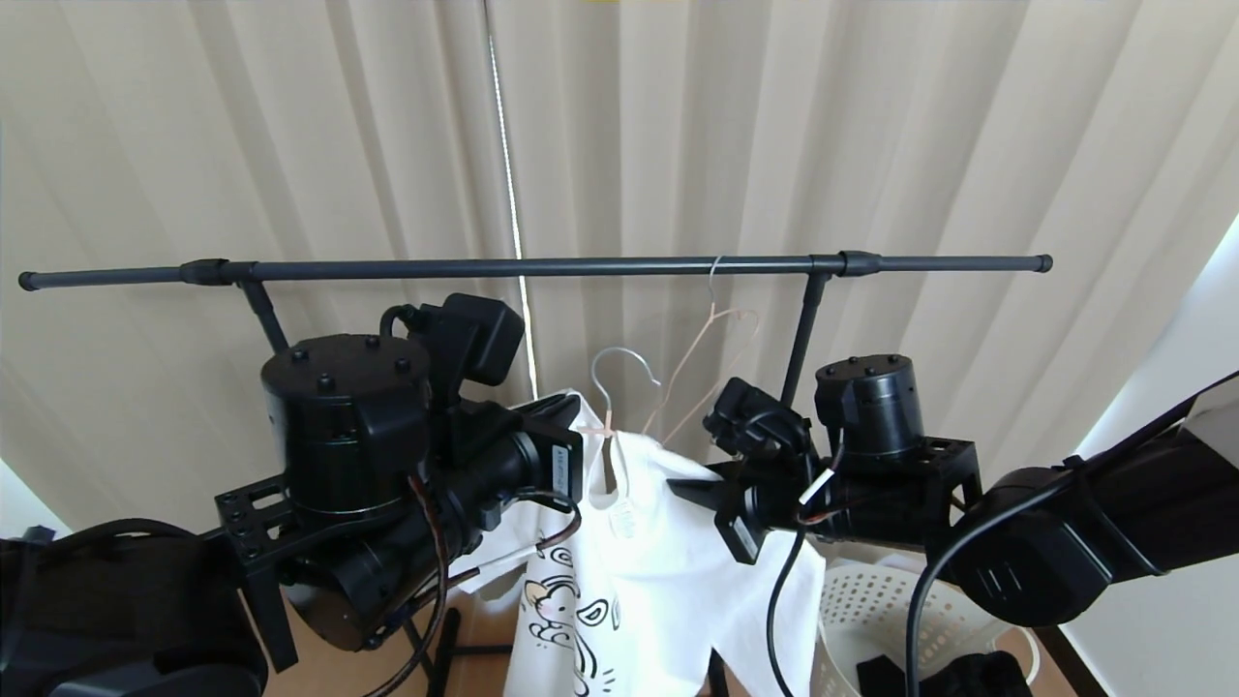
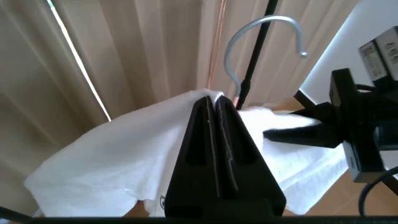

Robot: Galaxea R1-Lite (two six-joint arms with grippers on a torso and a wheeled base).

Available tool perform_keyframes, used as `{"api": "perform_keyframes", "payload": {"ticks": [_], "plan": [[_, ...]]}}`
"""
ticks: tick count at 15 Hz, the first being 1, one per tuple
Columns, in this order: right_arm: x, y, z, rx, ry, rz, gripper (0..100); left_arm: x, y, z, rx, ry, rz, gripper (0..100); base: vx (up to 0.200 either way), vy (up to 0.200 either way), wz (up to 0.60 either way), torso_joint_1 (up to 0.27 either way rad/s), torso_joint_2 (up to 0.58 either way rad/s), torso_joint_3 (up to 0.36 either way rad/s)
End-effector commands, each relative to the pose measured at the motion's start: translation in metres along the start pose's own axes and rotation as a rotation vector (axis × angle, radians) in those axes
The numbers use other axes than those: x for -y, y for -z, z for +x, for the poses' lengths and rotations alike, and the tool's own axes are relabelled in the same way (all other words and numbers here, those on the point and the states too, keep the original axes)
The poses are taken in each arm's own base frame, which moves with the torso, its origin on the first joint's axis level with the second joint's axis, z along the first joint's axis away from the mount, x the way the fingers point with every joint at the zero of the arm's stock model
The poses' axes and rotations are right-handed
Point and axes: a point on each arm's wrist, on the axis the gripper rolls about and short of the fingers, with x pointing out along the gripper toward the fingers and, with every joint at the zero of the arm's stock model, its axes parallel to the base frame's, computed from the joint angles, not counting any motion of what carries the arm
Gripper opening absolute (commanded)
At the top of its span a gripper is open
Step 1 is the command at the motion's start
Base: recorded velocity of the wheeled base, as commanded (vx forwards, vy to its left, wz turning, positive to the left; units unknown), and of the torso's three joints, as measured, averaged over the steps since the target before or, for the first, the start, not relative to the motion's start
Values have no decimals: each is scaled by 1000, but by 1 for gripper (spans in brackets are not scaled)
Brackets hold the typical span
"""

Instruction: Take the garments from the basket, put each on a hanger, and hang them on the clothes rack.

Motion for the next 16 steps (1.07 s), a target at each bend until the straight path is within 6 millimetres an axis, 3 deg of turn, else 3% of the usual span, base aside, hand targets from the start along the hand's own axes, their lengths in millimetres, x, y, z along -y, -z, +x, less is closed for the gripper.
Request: {"api": "perform_keyframes", "payload": {"ticks": [1,6,16], "plan": [[0,3,7,-10,-7,11,0,1,-3,-4,13,8,-3,0,0,0,0,0,0,0],[4,-14,4,138,25,91,0,1,-1,-2,6,9,-12,0,0,0,0,0,0,0],[8,-18,-4,314,-4,86,0,1,14,1,-49,4,13,0,0,0,0,0,0,0]]}}
